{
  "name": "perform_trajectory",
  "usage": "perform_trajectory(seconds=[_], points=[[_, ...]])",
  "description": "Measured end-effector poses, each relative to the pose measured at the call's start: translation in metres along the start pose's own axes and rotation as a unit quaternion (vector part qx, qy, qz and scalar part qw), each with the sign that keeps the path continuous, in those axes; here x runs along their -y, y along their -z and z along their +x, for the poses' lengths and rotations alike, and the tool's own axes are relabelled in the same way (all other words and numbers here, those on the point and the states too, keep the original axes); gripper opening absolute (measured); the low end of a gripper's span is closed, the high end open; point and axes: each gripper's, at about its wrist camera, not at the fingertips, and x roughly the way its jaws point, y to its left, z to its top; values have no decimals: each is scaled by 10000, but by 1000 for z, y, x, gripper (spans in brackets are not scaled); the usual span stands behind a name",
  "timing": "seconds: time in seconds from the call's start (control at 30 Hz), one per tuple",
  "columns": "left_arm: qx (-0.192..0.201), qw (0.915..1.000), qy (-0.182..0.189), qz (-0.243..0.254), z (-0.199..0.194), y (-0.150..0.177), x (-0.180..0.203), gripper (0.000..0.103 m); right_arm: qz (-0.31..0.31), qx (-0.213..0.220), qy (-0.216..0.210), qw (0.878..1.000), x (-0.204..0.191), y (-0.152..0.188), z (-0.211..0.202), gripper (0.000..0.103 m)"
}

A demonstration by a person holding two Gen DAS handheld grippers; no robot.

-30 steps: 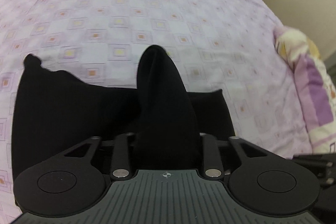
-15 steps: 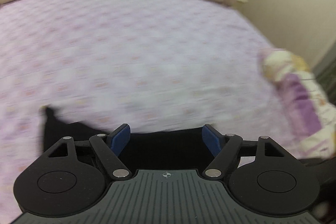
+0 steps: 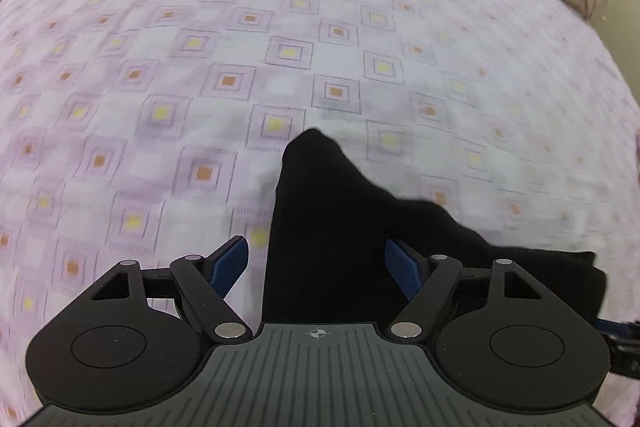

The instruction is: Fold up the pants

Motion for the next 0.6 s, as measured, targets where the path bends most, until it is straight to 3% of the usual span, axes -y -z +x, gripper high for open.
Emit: perform_trajectory(seconds=[0.1, 0.17, 0.2, 0.33, 0.47, 0.5, 0.53, 0.6], points=[[-250, 9995, -141, 125, 27, -12, 3, 82, -6, -85, -13, 10000, 0, -4, 8, 55], [-262, 9996, -91, 22, 35, -14, -2, 97, 38, -101, -54, 9999, -2, -7, 9, 56], [-243, 9996, -118, 40, 37, -15, -1, 99, 52, -104, -82, 9999, 0, -8, 10, 57], [-187, 9998, -70, -5, 33, -14, -3, 100, 183, -94, -252, 9995, 9, -5, 13, 61], [325, 9992, -152, -147, 0, -7, -12, 98, 300, -40, -341, 9990, 12, -1, 13, 61], [389, 9990, -160, -176, -8, -3, -14, 98, 317, -29, -326, 9990, 12, 0, 12, 54], [415, 9988, -159, -202, -16, 1, -16, 98, 304, -16, -278, 9991, 12, 1, 12, 39], [407, 9988, -171, -219, -26, 11, -18, 98, 205, 6, -207, 9996, 11, 2, 7, 27]])
